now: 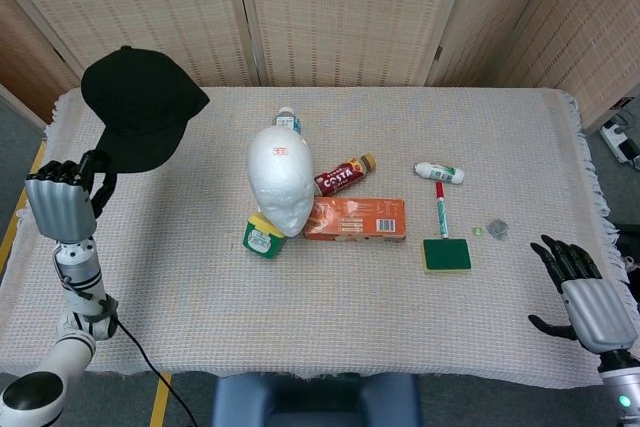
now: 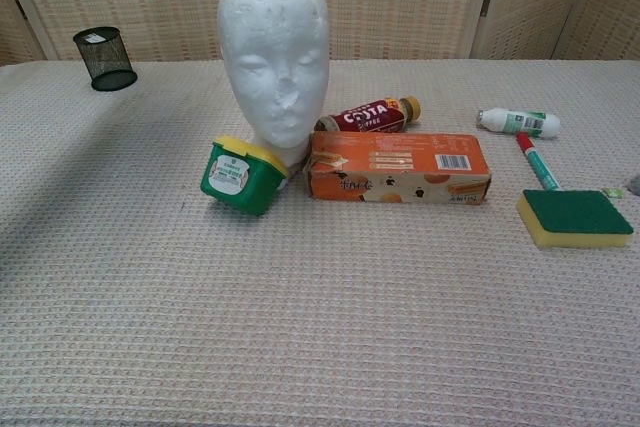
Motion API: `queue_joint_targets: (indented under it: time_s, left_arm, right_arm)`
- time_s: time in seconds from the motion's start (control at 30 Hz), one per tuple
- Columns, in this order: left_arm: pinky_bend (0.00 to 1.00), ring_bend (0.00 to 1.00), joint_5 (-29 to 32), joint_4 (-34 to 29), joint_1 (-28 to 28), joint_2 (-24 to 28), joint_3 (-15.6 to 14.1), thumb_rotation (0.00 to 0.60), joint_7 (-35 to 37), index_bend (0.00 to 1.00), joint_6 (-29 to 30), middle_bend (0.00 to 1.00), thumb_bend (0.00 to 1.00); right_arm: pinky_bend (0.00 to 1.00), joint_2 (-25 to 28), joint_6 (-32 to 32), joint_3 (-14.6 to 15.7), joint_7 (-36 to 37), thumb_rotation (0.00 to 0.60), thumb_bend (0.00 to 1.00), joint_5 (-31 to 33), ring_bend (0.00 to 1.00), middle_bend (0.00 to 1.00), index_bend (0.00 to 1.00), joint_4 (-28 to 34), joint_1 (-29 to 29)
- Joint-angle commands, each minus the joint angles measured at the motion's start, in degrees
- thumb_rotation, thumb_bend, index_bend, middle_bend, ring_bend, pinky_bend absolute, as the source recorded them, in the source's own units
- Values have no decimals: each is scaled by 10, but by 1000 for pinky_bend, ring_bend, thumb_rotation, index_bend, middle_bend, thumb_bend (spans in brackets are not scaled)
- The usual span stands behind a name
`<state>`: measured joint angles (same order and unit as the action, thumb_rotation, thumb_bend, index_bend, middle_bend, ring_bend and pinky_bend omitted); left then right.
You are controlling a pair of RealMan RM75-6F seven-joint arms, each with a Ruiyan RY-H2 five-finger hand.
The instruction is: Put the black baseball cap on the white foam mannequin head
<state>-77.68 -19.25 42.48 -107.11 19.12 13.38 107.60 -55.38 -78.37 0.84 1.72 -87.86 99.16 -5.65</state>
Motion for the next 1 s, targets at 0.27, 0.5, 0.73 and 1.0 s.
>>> queue_joint_targets:
  time_s: [0.27, 0.5, 0.73, 1.0]
  left_arm:
    - [1000, 1000, -53, -96, 73, -7, -25, 600, -111, 764, 13, 1000, 491]
    - [1000, 1000, -98, -140, 68, -33, -63, 600, -154, 766, 33, 1000, 490]
    - [1000, 1000, -126, -164, 56, -51, -89, 600, -184, 767, 35, 1000, 491]
    - [1000, 1000, -144, -156, 19, -71, -117, 600, -183, 696, 32, 1000, 475]
  right_arm:
    - [0, 12, -8, -5, 25, 600, 92, 3, 0, 0, 0, -3, 3]
    - [0, 20, -10, -6, 45, 600, 93, 0, 0, 0, 0, -6, 3]
    - [0, 26, -22, -5, 60, 600, 93, -10, 0, 0, 0, -7, 8]
    - [0, 29, -30, -4, 65, 600, 92, -18, 0, 0, 0, -6, 11]
